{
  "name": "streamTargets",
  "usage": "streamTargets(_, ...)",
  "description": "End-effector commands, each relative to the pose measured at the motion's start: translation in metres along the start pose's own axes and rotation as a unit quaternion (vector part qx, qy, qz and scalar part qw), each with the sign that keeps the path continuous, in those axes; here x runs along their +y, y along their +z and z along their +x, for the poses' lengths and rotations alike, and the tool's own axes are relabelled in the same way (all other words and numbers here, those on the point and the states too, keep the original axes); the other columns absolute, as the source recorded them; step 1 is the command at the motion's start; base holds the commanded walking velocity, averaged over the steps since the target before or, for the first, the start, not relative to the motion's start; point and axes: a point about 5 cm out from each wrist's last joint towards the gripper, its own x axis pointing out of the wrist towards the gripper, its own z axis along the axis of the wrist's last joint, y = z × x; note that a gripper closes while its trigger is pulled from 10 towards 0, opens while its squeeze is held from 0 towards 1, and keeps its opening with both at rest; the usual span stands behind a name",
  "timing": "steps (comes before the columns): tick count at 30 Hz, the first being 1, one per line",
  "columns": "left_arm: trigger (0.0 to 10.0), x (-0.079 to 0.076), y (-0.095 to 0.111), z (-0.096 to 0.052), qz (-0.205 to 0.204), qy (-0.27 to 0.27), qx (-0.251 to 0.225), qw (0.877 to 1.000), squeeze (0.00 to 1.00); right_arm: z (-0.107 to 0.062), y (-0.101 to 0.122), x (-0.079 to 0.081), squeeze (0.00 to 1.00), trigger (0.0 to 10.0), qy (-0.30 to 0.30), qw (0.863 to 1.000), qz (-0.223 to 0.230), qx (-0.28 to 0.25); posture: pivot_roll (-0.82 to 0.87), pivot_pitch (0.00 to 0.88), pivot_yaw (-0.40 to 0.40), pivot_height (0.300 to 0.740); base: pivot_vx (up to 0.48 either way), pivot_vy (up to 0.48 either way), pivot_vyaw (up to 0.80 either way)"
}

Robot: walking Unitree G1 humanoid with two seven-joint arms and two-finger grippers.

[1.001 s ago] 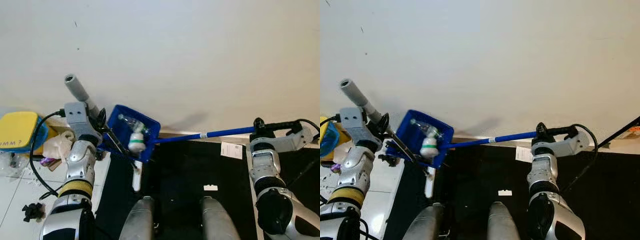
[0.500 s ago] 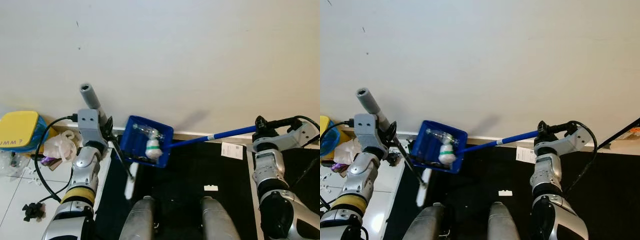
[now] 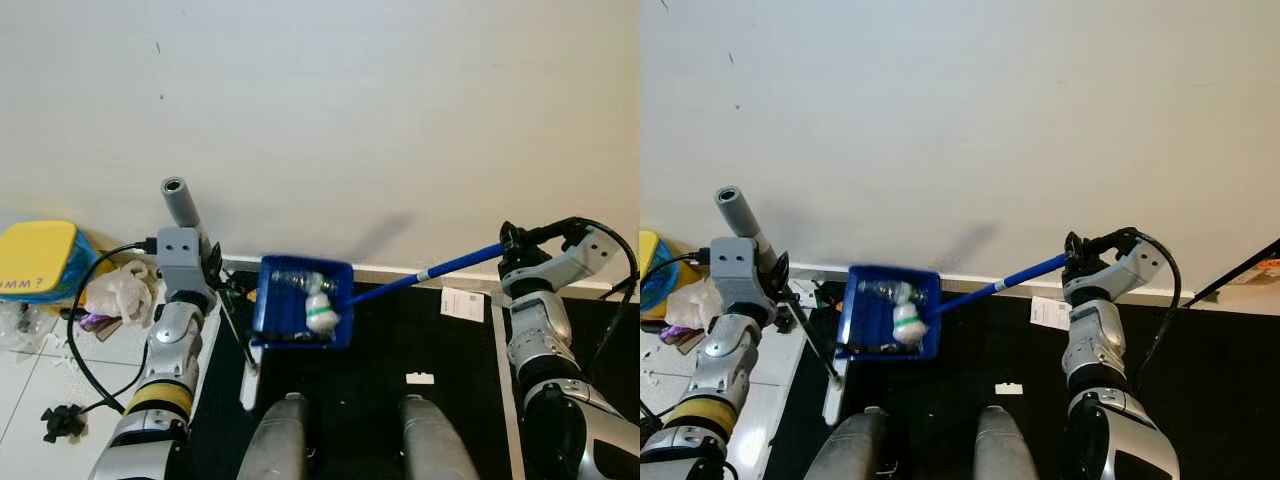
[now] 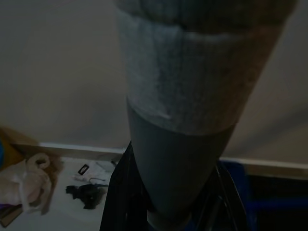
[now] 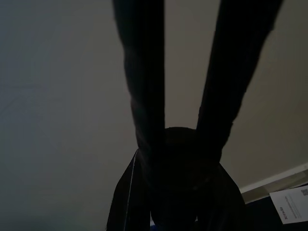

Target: Sweep floor

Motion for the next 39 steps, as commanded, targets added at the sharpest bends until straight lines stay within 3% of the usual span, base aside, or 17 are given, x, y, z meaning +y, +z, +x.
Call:
streamTargets(1, 10.0, -0.0037, 0.0032, 0.0, -0.001, -0.005, -0.015, 1.0, 0.0, 0.0001, 0.0026, 0.0019, 0.0, 10.0, 0.0, 1.0, 0.004, -0.016, 0.02, 0.069, 0.015, 0.74, 0.0, -0.48, 0.0)
streamTargets(39, 10.0, -0.0098, 0.0006, -0.0026, 0.003, -0.024, -0.013, 1.0, 0.0, -0.0006, -0.0003, 0.0034, 0.0, 10.0, -0.007, 1.0, -0.002, -0.01, 0.01, 0.069, 0.009, 0.74, 0.0, -0.48, 0.0)
